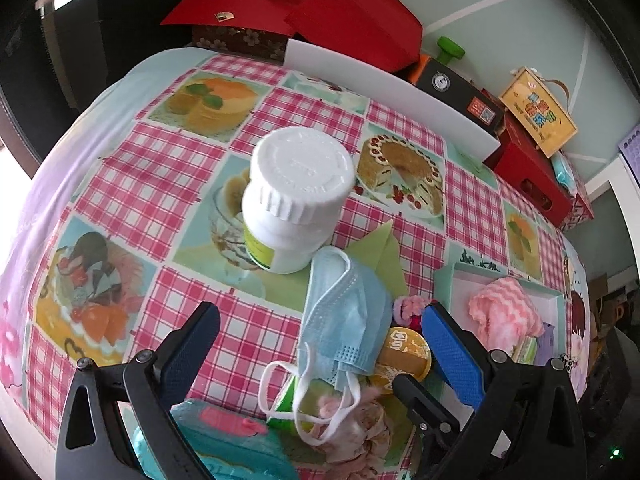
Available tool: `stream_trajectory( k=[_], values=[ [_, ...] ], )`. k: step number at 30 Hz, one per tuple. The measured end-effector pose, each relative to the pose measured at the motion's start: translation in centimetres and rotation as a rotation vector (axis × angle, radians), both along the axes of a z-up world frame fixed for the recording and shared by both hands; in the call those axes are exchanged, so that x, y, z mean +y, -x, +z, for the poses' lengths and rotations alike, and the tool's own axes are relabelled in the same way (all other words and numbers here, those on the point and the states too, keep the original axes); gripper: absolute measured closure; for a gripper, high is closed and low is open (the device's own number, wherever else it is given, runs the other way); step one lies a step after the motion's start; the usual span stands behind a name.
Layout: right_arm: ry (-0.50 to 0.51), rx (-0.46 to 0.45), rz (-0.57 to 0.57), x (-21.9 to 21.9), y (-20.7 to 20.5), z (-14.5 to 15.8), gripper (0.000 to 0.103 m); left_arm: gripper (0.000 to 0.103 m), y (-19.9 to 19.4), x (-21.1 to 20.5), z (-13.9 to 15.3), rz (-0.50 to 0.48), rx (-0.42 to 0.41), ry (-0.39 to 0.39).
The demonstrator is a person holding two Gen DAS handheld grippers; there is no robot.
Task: Organize soft objects
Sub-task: 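Grasp the blue face mask with the left gripper while the right gripper grasps the gold round packet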
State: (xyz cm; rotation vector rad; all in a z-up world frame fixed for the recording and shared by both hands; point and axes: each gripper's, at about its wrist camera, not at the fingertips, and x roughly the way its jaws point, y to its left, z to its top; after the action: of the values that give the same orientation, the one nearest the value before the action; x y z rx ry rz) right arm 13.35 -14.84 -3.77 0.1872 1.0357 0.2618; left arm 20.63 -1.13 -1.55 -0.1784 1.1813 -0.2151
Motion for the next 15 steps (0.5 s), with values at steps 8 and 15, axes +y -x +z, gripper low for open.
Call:
stream_trajectory(
  k=[8,15],
  values=[
    [-0.010,0.027,-0.010,0.0,-0.5,-0.9,0.063,0.002,-0.4,-1.0,-0.8,-0.030,0.026,-0.009],
    [-0.033,0.033,-0.004,0.1,-0.7,-1.2,0.079,0.004,-0.7,-2.0,-1.6,-0.056,0.050,-0.014]
  ],
)
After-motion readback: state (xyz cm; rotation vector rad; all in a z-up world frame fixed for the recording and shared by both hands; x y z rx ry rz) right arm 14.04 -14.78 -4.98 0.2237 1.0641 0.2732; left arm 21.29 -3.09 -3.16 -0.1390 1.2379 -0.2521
